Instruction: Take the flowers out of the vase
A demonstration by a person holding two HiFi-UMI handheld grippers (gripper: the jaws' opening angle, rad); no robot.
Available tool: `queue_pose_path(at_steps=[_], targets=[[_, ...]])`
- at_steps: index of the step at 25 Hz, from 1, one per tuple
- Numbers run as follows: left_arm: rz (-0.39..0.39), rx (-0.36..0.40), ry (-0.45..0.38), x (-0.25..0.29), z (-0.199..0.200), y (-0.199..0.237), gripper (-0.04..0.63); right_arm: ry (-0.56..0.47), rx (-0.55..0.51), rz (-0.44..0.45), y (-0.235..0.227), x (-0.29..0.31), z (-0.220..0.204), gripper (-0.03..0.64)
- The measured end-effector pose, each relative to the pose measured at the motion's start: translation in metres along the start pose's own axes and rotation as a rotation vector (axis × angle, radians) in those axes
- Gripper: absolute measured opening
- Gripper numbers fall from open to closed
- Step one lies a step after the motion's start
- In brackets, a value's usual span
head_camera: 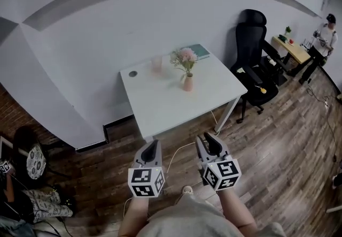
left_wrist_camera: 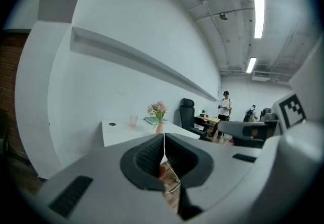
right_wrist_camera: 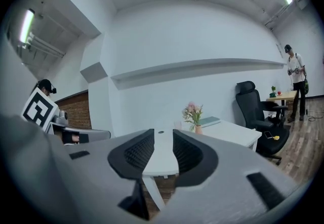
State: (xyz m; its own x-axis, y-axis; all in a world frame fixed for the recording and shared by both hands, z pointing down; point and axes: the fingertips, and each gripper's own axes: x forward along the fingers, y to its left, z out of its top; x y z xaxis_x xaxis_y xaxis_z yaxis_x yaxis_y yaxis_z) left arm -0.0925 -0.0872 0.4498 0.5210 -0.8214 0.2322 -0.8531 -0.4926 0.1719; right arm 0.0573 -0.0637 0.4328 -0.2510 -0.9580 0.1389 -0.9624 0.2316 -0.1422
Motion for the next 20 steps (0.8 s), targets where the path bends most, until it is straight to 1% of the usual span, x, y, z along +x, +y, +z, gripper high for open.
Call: queue_pose_path(at_steps=[8, 12, 15, 20], targets=[[0.081, -0.021, -0.02, 0.057, 0.013, 0.003, 0.008, 0.013, -0.019, 0.06, -0.049, 0.048, 0.012, 0.121], [0.11, -0.015, -0.017, 0.083, 0.013, -0.002, 0.008, 0.024, -0.038, 0.092, -0.07, 0.068, 0.012, 0.121], [0.126, -0.015, -0.018, 0.095, 0.014, -0.007, 0.008, 0.025, -0.035, 0.102, -0.086, 0.077, 0.013, 0.121], [0.143, -0.016, -0.015, 0.106, 0.014, -0.012, 0.009, 0.034, -0.034, 0.118, -0.099, 0.085, 0.01, 0.124]])
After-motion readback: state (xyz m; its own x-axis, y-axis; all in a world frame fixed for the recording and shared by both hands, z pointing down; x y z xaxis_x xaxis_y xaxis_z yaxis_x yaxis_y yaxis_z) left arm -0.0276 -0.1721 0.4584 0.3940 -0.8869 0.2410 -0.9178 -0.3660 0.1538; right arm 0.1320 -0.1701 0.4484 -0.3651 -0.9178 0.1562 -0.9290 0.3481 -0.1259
